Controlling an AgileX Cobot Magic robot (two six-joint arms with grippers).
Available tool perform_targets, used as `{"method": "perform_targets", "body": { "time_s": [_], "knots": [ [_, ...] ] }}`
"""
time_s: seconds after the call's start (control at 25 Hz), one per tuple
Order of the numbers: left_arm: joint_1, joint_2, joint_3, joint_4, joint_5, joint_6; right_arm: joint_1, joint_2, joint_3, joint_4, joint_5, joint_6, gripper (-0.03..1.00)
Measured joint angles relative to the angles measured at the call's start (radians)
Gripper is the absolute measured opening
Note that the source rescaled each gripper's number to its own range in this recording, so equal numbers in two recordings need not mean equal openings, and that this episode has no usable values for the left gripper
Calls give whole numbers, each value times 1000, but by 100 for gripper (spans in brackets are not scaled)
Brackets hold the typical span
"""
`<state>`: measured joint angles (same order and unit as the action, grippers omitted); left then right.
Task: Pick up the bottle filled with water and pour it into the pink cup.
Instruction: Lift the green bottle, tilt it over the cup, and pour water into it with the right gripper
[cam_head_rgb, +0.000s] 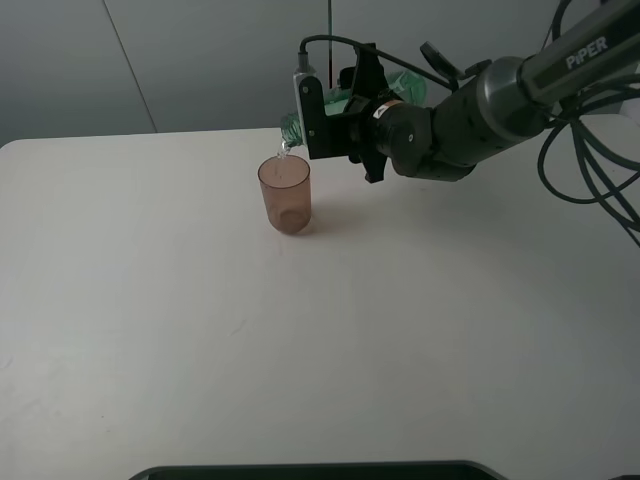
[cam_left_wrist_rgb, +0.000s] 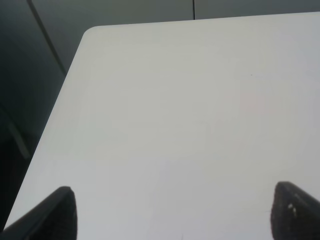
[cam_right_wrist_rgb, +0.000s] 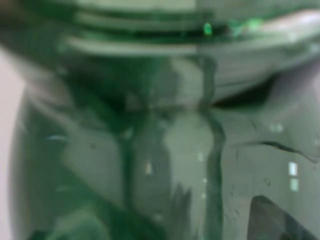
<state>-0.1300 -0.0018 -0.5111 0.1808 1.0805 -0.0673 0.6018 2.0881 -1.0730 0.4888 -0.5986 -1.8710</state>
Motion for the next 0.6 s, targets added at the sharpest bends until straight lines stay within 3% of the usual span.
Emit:
{"method": "perform_targets", "body": {
  "time_s": [0.6],
  "knots": [
    [0, 0, 0, 0, 0, 0, -11, 0, -1, 1, -7, -36, 0]
  ]
}}
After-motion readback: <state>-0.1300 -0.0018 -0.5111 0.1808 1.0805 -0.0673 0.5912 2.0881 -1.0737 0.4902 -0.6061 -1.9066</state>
